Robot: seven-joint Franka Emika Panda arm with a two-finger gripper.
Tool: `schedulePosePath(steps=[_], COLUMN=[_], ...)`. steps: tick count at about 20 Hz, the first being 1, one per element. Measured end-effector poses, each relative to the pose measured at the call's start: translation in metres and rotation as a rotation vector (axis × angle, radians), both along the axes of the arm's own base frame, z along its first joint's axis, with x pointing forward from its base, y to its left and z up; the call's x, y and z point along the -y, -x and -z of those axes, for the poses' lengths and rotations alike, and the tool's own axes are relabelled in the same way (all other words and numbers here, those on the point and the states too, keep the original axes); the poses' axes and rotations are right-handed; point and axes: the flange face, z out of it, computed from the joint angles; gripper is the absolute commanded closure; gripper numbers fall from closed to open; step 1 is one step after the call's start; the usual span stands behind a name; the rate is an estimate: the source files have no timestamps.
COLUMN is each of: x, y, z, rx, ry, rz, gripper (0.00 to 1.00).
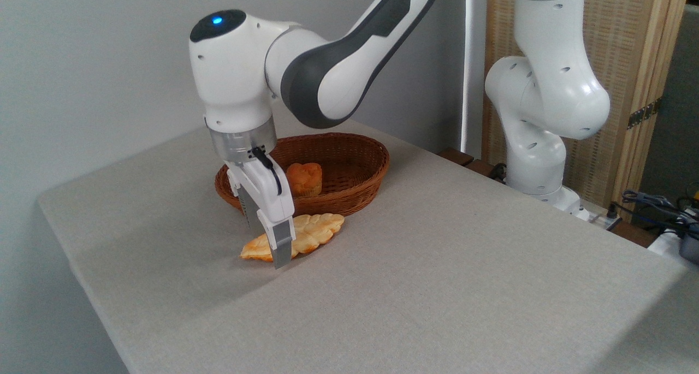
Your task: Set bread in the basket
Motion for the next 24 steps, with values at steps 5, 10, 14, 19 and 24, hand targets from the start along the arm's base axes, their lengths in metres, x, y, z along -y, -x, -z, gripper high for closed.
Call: schedulePosePath(steps=[5,10,14,19,24], x=[0.009,0.01,0.01,0.009,0.009], y=[0.0,0.0,-0.001,-0.002,-0.002], z=[0.006,0.006,0.008,0.018,0.02], rx=[-0.018,-0.019,-0.021,-0.035,-0.036], ry=[0.065,0.066,0.065,0.052,0.05], rz=[-0.029,-0.029,-0.026,-0.007,0.01], gripper=[0.0,0.0,0.0,0.16,0.52])
